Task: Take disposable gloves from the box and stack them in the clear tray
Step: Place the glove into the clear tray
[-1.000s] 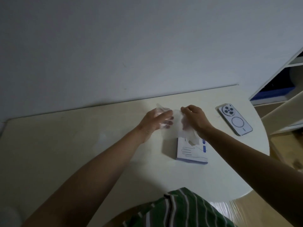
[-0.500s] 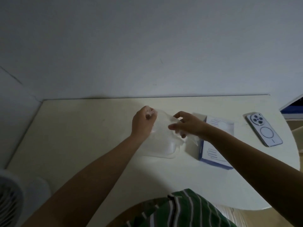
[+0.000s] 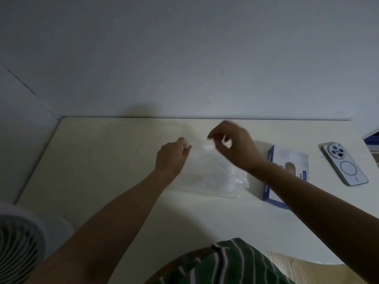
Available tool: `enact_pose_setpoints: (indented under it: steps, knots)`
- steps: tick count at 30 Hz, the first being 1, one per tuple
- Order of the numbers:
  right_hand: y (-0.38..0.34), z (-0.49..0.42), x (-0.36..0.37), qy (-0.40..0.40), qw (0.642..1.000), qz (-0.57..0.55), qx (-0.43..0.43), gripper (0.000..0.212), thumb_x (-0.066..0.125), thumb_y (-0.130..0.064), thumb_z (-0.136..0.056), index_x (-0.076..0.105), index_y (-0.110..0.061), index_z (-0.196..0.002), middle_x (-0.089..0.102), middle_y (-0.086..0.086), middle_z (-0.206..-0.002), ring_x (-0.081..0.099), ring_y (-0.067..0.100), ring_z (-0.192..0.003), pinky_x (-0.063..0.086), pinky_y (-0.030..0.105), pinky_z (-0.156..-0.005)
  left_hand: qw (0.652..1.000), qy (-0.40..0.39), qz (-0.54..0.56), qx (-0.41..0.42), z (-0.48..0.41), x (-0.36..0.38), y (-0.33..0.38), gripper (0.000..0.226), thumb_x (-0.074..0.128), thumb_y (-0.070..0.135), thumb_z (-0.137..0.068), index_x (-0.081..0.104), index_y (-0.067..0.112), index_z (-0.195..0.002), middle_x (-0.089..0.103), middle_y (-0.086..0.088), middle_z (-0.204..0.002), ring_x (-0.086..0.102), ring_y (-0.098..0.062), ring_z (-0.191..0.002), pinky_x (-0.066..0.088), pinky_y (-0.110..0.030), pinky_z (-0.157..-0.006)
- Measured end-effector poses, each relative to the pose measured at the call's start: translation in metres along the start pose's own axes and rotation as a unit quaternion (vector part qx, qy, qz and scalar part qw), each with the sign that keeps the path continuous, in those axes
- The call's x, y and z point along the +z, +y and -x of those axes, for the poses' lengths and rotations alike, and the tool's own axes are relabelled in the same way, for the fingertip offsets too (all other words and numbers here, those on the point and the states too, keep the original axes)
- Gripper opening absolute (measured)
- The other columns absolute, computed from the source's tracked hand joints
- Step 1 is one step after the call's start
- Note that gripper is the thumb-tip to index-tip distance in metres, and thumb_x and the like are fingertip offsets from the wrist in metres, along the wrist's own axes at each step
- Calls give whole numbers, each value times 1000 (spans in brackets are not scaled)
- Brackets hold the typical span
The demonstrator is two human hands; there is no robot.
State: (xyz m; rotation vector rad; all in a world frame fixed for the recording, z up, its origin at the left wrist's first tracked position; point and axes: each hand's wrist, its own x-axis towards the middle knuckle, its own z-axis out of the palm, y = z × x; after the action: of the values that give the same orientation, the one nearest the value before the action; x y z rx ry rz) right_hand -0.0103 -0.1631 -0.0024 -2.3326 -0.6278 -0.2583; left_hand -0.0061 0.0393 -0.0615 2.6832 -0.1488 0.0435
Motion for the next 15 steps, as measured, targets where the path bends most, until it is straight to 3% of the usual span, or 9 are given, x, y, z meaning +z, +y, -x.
enact_pose_setpoints:
  steps: [3,6,10,12,14,15]
  knots:
    - [-3,6,31,-196,979,56,29,22,60,-11,-90,66,-19,-111,61,-2,-107,60,9,-86,54,28,-78,999,-17,-39,11,-4,3,1,30,40,38,-101,58,14,-105,69,-7,-88,64,-28,-81,50,-35,-67]
    - [10,19,54,-302,937,125,123,37,61,-20,-93,56,-20,-129,55,4,-123,61,18,-102,52,32,-89,995,-39,-85,22,-5,5,-1,26,41,36,-101,52,12,-104,67,-10,-88,64,-32,-81,42,-34,-62]
    - [19,24,73,-355,908,160,153,54,64,-25,-91,44,-21,-141,49,7,-130,55,23,-112,50,36,-94,988,-47,-145,18,-6,7,5,25,45,18,-96,45,10,-119,57,-12,-107,60,-30,-91,48,-36,-70]
    - [20,22,81,-366,903,170,150,61,64,-28,-91,38,-21,-145,46,9,-131,53,24,-114,50,38,-94,972,-6,-214,93,-5,9,7,31,41,8,-88,49,10,-117,51,-11,-110,54,-25,-93,47,-33,-75]
    - [21,20,88,-363,903,178,147,63,64,-29,-91,36,-19,-147,44,11,-132,50,25,-115,49,38,-93,953,25,-223,201,-4,10,13,25,44,6,-83,57,11,-104,54,-9,-99,54,-24,-85,45,-30,-68]
    - [22,19,91,-361,904,178,148,64,64,-29,-91,35,-17,-147,43,12,-133,49,26,-116,49,38,-93,949,3,-213,233,-4,14,15,20,48,5,-83,56,11,-101,54,-8,-97,55,-23,-82,43,-29,-64]
